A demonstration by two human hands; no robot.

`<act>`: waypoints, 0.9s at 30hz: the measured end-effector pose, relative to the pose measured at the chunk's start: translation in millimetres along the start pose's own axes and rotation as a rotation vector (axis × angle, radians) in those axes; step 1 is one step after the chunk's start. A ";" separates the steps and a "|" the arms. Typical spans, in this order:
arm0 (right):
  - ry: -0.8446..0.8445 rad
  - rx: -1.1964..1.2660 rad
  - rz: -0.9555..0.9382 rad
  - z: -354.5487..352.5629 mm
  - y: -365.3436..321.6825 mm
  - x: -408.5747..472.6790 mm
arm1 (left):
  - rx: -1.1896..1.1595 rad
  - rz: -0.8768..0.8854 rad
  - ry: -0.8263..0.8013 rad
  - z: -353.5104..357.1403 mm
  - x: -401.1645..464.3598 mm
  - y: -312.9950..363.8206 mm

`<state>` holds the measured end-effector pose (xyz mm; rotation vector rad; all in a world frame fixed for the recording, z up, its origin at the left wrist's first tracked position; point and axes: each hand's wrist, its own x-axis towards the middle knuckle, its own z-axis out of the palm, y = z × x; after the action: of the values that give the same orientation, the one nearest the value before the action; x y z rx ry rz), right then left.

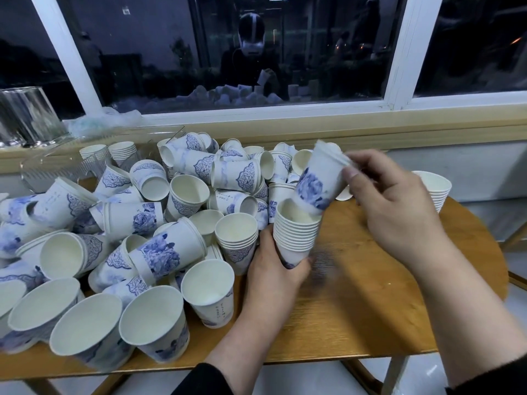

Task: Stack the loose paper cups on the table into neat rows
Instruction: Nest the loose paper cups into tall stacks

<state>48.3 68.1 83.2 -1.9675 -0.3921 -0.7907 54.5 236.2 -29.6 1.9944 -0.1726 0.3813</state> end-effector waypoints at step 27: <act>-0.383 -0.094 0.213 91.1 100.0 24.8 | -0.036 -0.006 0.024 2.6 3.8 -4.8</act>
<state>156.5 95.5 2.9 -2.2089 -0.3647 -0.3001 59.9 236.2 -33.5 1.9537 -0.1571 0.3961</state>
